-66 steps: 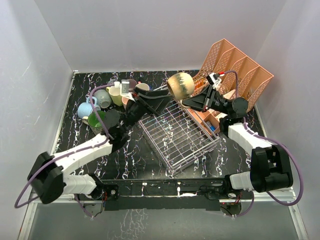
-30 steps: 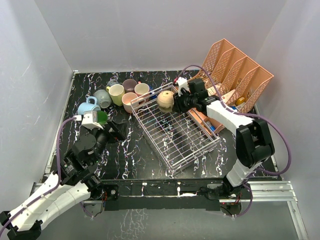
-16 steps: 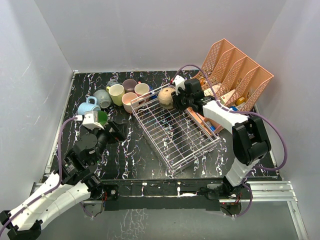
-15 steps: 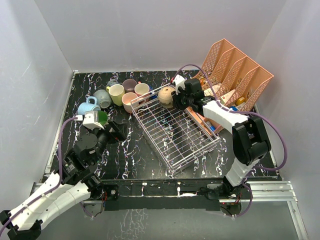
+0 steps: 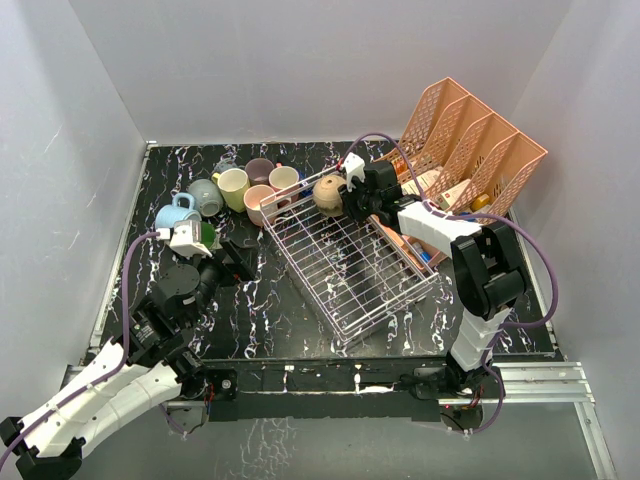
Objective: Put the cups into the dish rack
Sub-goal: Turn the cup upside down in the dish rack.
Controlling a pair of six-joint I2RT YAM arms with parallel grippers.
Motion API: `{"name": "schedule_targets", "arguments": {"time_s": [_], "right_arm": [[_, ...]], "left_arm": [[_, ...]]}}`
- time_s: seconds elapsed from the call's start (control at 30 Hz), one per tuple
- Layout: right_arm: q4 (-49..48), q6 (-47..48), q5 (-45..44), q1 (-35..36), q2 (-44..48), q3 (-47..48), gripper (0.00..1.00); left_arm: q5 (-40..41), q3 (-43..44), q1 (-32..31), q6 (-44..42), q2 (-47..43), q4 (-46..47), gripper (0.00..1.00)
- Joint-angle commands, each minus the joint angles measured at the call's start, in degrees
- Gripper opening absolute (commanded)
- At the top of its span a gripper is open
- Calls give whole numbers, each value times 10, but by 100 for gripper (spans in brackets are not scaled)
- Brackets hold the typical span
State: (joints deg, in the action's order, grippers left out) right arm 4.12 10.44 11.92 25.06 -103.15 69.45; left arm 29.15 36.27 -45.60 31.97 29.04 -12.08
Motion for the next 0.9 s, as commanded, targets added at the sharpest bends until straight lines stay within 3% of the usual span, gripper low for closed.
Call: {"name": "schedule_targets", "arguments": {"time_s": [0.0, 0.2, 0.37, 0.63, 0.73, 0.8, 0.87], "right_arm": [[-97, 11, -16, -1, 5, 10, 30], [-97, 52, -40, 0, 17, 1, 60], [-66, 76, -29, 0, 61, 1, 65], [44, 191, 100, -1, 142, -1, 77], [84, 219, 169, -1, 146, 1, 73], [100, 231, 201, -2, 134, 4, 58], [120, 250, 212, -2, 118, 10, 35]], "left_arm": [[-5, -3, -1, 3, 1, 17, 87], [-16, 1, -1, 4, 2, 14, 87], [-22, 4, -1, 4, 7, 14, 87], [-42, 21, -1, 3, 9, 18, 87], [-49, 24, -1, 0, 15, 21, 87], [-51, 25, -1, -3, 21, 21, 87], [-52, 26, -1, -3, 24, 17, 87]]}}
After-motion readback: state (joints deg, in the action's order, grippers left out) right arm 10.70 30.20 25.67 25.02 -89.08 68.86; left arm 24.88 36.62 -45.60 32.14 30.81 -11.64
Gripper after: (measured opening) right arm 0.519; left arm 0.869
